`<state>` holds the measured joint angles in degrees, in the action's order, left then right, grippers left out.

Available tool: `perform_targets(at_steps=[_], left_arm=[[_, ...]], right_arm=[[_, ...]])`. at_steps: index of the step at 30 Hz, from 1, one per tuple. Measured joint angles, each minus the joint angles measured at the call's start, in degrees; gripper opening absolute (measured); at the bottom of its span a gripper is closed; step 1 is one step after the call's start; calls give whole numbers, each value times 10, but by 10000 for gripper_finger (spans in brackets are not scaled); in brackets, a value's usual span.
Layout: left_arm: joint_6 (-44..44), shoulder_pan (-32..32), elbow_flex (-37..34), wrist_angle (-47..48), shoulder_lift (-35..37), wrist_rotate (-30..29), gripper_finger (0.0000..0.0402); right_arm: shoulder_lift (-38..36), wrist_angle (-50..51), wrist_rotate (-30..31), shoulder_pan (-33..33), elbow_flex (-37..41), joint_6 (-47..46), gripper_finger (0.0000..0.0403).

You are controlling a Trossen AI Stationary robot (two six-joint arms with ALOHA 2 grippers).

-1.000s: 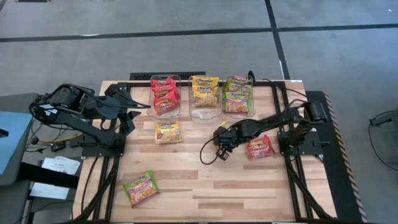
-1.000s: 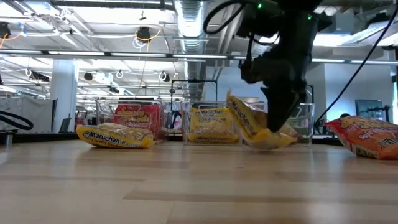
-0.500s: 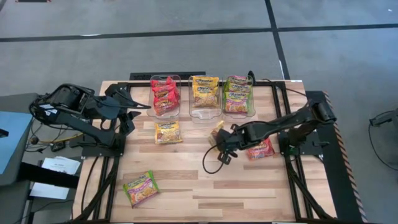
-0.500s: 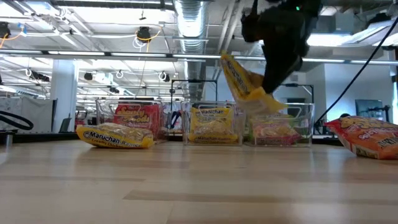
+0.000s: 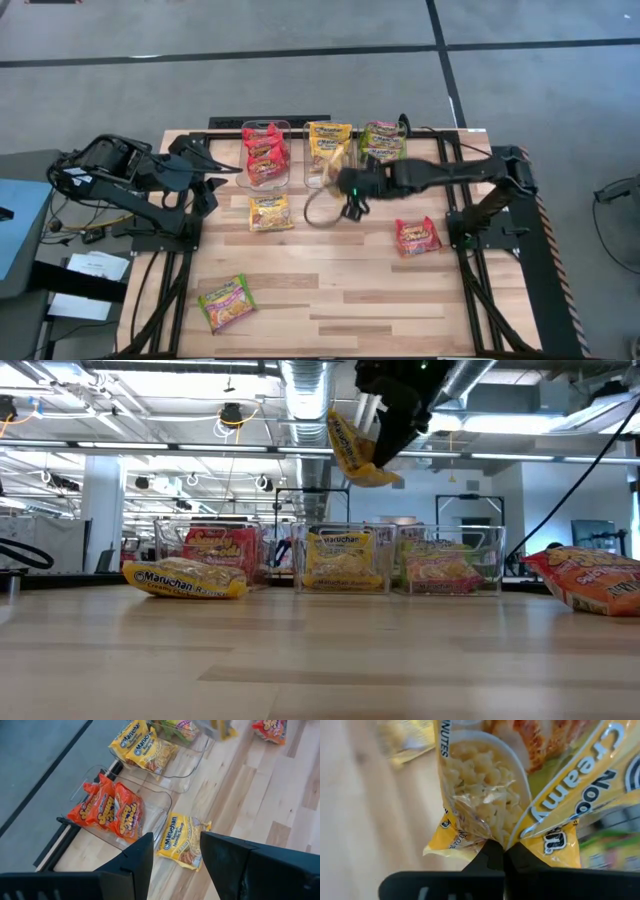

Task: Sort Maruchan noodles
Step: Put the yellow noodle pack into the middle transparent bin

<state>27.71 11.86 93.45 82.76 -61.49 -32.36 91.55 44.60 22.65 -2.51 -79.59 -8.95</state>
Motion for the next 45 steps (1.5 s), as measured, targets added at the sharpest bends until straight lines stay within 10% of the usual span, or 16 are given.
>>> perform_targets(at_steps=[20, 45], left_arm=[[81, 0, 0, 0, 0, -44, 151], [85, 0, 0, 1, 0, -58, 151]], right_arm=[[125, 37, 70, -183, -163, 385, 1], [378, 251, 83, -146, -323, 314, 5]])
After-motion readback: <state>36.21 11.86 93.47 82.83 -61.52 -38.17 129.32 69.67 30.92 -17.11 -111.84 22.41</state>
